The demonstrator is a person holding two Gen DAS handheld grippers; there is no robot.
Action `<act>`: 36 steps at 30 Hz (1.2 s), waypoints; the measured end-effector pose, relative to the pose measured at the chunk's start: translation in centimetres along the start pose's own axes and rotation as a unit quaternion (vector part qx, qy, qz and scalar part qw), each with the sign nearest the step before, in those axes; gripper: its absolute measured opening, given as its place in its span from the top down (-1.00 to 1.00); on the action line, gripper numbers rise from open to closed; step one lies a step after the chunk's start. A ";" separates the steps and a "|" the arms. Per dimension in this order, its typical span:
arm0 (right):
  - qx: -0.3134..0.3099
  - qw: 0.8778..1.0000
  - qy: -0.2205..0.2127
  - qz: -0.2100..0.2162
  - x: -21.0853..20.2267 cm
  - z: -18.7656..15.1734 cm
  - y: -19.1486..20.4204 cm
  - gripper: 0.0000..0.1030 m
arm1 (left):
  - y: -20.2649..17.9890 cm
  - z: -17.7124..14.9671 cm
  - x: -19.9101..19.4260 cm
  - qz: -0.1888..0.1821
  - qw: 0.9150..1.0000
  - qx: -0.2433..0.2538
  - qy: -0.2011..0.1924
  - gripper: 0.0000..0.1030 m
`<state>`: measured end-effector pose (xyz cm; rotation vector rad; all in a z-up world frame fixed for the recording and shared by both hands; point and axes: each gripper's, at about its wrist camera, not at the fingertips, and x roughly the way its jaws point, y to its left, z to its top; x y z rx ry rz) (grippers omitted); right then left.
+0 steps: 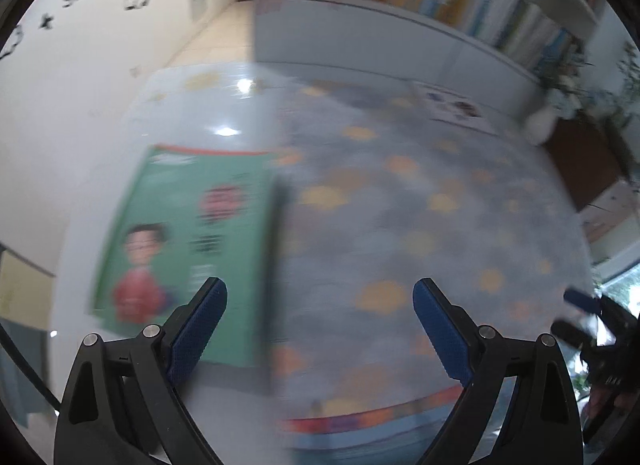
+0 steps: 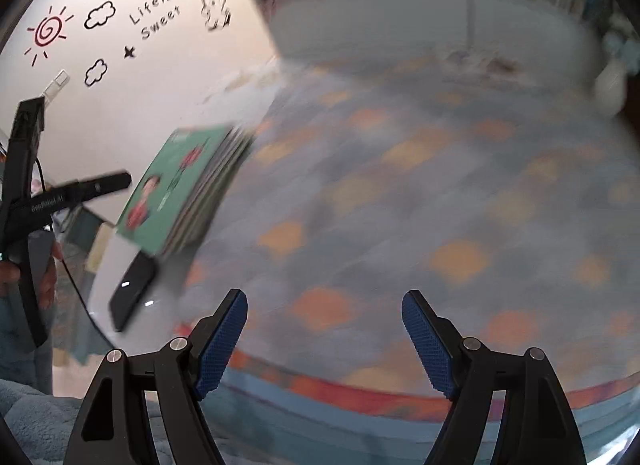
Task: Organize books
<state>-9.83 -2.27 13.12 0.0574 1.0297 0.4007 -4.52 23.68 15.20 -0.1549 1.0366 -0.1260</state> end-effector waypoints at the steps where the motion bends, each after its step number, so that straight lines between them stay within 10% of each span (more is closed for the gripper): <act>1: 0.005 1.000 -0.014 -0.006 -1.5 0.6 -1.3 -0.51 | -2.1 0.4 0.1 -0.007 1.000 0.011 0.000 -0.83; 9: 0.015 0.991 -0.104 -0.080 -7.7 6.0 -10.6 -0.59 | -11.3 3.9 0.5 -0.021 0.998 0.032 -0.043 -0.83; 15: 0.053 0.993 -0.107 -0.005 -8.1 9.9 -15.6 -0.59 | -15.5 7.6 1.3 -0.042 0.996 0.024 -0.075 -0.83; 22: 0.083 0.984 -0.157 -0.027 -6.8 12.9 -19.4 -0.59 | -18.5 11.0 5.8 -0.025 0.997 0.004 -0.079 -0.83; 27: 0.146 0.955 -0.224 -0.126 -5.6 15.5 -23.5 -0.60 | -21.1 13.8 8.7 0.031 0.989 0.017 -0.143 -0.82; 32: 0.115 0.900 -0.313 -0.280 -5.0 17.9 -23.9 -1.00 | -22.6 16.8 12.3 0.056 0.973 -0.032 -0.220 -0.90; 36: 0.189 0.899 -0.311 -0.244 -2.1 19.2 -27.4 -1.00 | -22.7 18.6 16.3 0.063 0.974 -0.071 -0.206 -0.93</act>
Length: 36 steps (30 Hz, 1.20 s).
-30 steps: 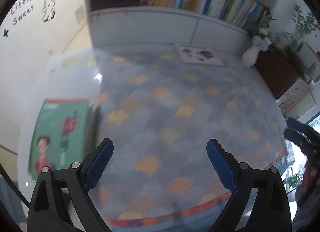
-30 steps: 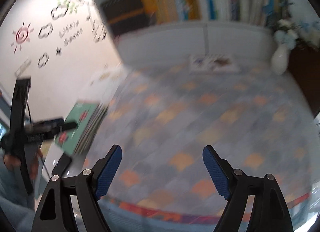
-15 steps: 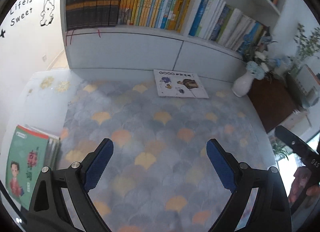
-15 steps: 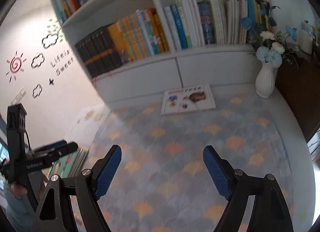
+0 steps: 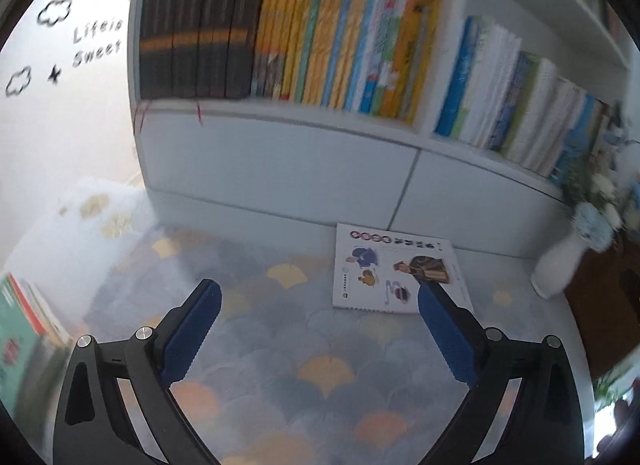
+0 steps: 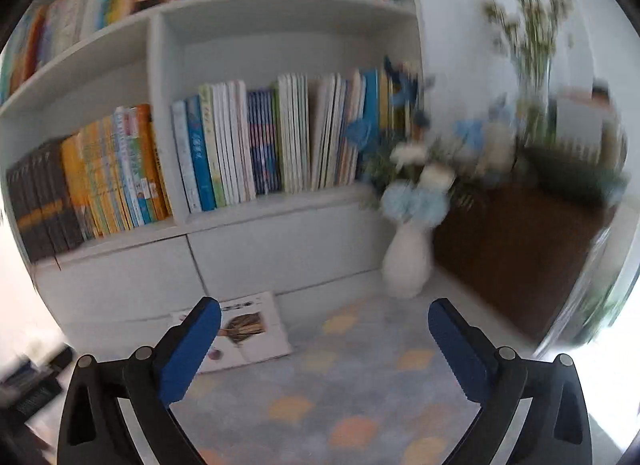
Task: Organize books
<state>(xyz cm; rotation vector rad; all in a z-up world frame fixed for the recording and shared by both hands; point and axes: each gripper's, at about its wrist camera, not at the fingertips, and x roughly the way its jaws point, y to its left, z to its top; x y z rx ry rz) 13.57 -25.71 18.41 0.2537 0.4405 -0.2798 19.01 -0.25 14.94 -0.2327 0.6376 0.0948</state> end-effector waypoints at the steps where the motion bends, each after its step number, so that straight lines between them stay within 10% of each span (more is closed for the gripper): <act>1: 0.011 1.000 -0.003 -0.022 0.9 -0.3 -0.1 -1.00 | 0.2 -0.3 1.0 0.005 1.000 -0.009 0.005 -0.95; 4: -0.113 0.975 -0.085 -0.169 3.0 -1.9 2.4 -1.00 | 1.2 -0.7 3.5 0.026 0.999 -0.022 -0.005 -0.98; 6: -0.188 0.957 -0.108 -0.190 5.3 -3.1 3.9 -1.00 | 2.1 -1.0 5.0 0.045 0.998 -0.036 -0.017 -0.98; 10: -0.229 0.972 -0.032 -0.041 10.9 -4.4 4.8 -1.00 | 3.8 -0.5 8.6 0.043 0.994 -0.098 -0.007 -0.98; 15: -0.091 0.971 0.060 0.214 17.8 -4.4 1.9 -1.00 | 4.1 1.7 11.2 0.000 0.989 -0.143 -0.038 -0.98; 20: -0.159 0.976 0.129 0.068 21.2 -6.9 1.2 -1.00 | 4.8 2.4 15.0 -0.007 0.982 -0.184 -0.052 -0.98; 25: -0.156 0.965 0.153 0.147 21.4 -7.5 3.0 -1.00 | 3.2 0.0 18.5 -0.034 0.986 -0.149 0.062 -0.98; 29: -0.168 0.925 0.224 0.257 22.8 -8.5 4.9 -1.00 | 2.5 -1.3 19.9 -0.060 0.980 -0.170 0.085 -0.96; 36: -0.182 0.929 0.237 0.219 23.4 -8.8 5.8 -1.00 | 0.2 -2.3 19.7 -0.065 0.987 -0.126 0.082 -0.97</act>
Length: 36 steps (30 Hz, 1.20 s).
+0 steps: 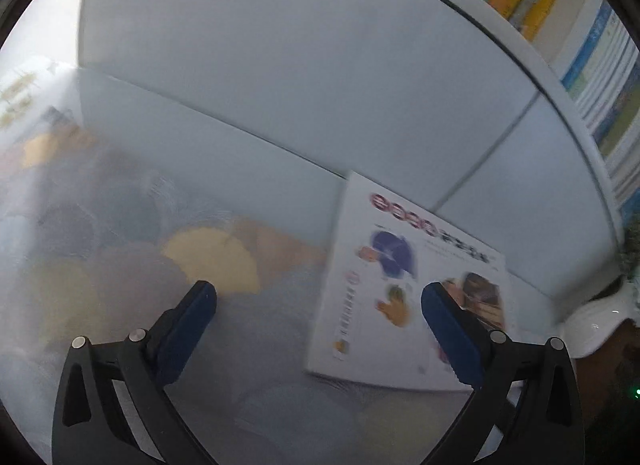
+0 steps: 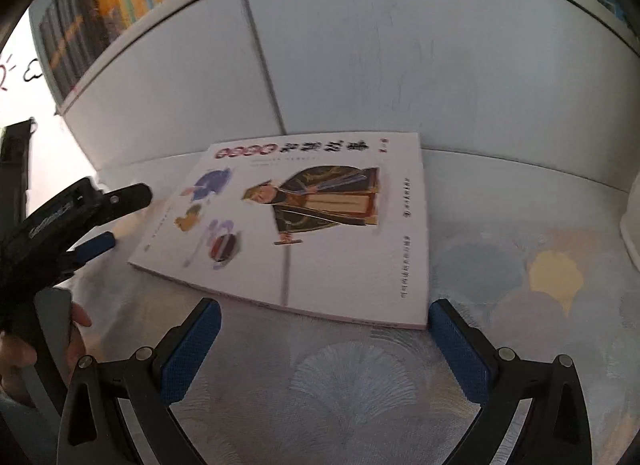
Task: Organize books
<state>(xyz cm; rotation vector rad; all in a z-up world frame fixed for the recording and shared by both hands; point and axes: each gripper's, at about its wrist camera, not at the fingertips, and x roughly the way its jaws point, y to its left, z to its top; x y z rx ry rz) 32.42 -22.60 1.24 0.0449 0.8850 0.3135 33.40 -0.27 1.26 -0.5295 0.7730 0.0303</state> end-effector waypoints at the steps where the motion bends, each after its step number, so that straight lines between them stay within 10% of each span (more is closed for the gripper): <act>1: 0.015 1.000 -0.008 -0.009 0.0 0.3 -0.3 -1.00 | -0.2 -0.2 -0.1 -0.016 1.000 -0.001 0.005 -0.97; 4: 0.097 0.994 -0.039 -0.031 -1.2 0.1 -4.2 -1.00 | -0.5 -0.5 0.0 -0.047 0.999 0.005 0.008 -0.97; 10: 0.235 0.957 -0.122 0.116 -1.6 -0.6 -8.9 -1.00 | -3.0 -2.0 -0.1 -0.083 0.994 0.058 0.026 -0.98; 13: 0.169 0.968 -0.093 0.158 -0.1 0.8 -6.2 -1.00 | -2.8 -1.6 0.2 -0.085 0.995 0.054 0.027 -0.98; 18: 0.064 0.995 -0.045 0.060 1.1 1.9 -1.2 -1.00 | -2.3 -1.8 -0.4 -0.063 0.994 0.082 0.036 -0.97; 28: 0.007 0.997 0.069 0.029 -4.3 -5.0 3.1 -1.00 | -1.9 -8.4 -7.6 0.012 0.950 0.283 0.135 -0.96; 33: -0.047 0.991 0.117 0.051 -8.6 -11.2 7.2 -1.00 | 1.4 -10.1 -11.9 -0.032 0.942 0.258 0.213 -0.97; 36: -0.059 0.965 0.169 0.190 -11.2 -15.9 11.7 -1.00 | 3.7 -11.6 -14.7 -0.114 0.936 0.192 0.273 -0.97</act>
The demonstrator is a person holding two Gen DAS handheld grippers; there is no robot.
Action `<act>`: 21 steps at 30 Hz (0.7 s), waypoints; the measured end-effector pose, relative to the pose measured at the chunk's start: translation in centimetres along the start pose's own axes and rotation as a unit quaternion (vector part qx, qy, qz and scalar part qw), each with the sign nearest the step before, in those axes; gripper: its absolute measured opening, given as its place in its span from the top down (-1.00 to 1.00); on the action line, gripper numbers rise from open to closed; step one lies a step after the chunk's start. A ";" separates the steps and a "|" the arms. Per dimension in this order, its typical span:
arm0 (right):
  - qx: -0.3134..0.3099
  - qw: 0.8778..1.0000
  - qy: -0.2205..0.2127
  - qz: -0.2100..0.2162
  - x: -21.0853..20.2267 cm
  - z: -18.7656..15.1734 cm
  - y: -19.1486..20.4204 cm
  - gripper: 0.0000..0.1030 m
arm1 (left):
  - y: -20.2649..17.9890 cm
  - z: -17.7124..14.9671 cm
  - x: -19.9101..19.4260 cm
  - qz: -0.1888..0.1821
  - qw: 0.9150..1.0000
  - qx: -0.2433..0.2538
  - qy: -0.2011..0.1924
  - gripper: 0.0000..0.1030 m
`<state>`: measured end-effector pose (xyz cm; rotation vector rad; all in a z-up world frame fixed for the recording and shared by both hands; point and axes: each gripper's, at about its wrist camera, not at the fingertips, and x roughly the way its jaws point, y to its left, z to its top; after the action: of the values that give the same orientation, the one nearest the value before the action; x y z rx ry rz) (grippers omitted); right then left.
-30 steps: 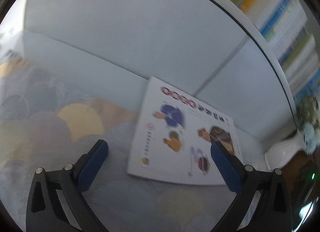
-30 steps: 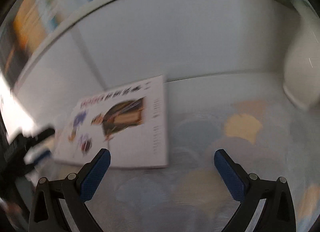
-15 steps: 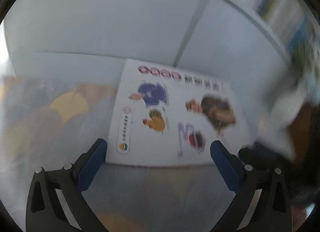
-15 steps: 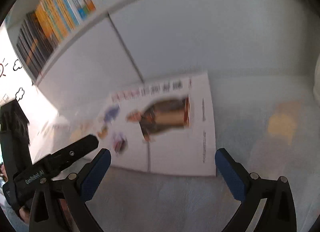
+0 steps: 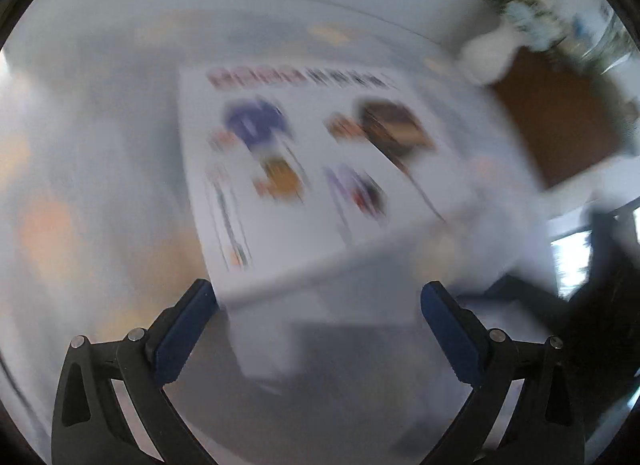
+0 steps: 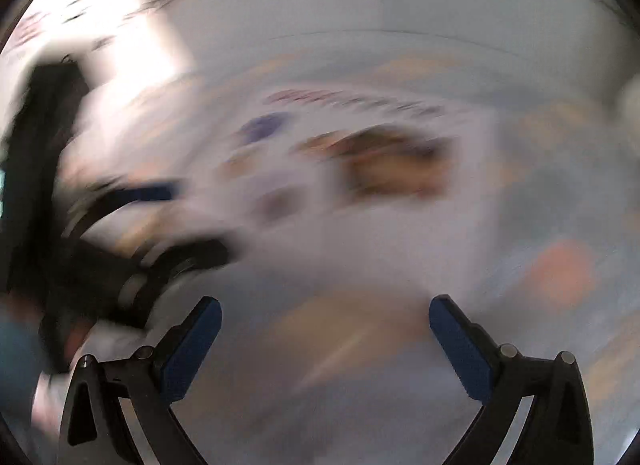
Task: Organize books
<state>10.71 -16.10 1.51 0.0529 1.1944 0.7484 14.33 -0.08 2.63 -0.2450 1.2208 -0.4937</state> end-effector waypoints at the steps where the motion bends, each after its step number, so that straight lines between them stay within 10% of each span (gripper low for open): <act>1: -0.009 1.000 -0.009 0.008 0.2 -1.5 2.4 -1.00 | -0.2 -1.4 -0.4 -0.024 1.000 -0.009 0.008 -0.97; 4: -0.054 0.999 -0.002 0.002 1.6 -5.8 9.4 -1.00 | -0.7 -4.3 -1.2 -0.005 1.000 0.001 0.006 -0.97; 8: -0.089 0.990 -0.006 -0.111 1.2 -8.5 11.7 -0.99 | 0.4 -6.9 -3.2 0.040 0.999 -0.030 -0.002 -0.97; 17: 0.086 0.937 -0.166 -0.294 -7.0 -2.0 -0.2 -1.00 | 0.3 -2.4 -5.4 0.158 0.981 -0.051 -0.101 -0.98; 21: 0.163 0.919 -0.230 -0.274 -8.2 4.4 -6.2 -1.00 | -0.7 1.5 -3.4 0.183 0.972 -0.065 -0.134 -0.98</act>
<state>16.24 -23.87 7.39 0.1543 0.8073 0.0256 14.71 0.87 6.31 -0.1849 1.0043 -0.0572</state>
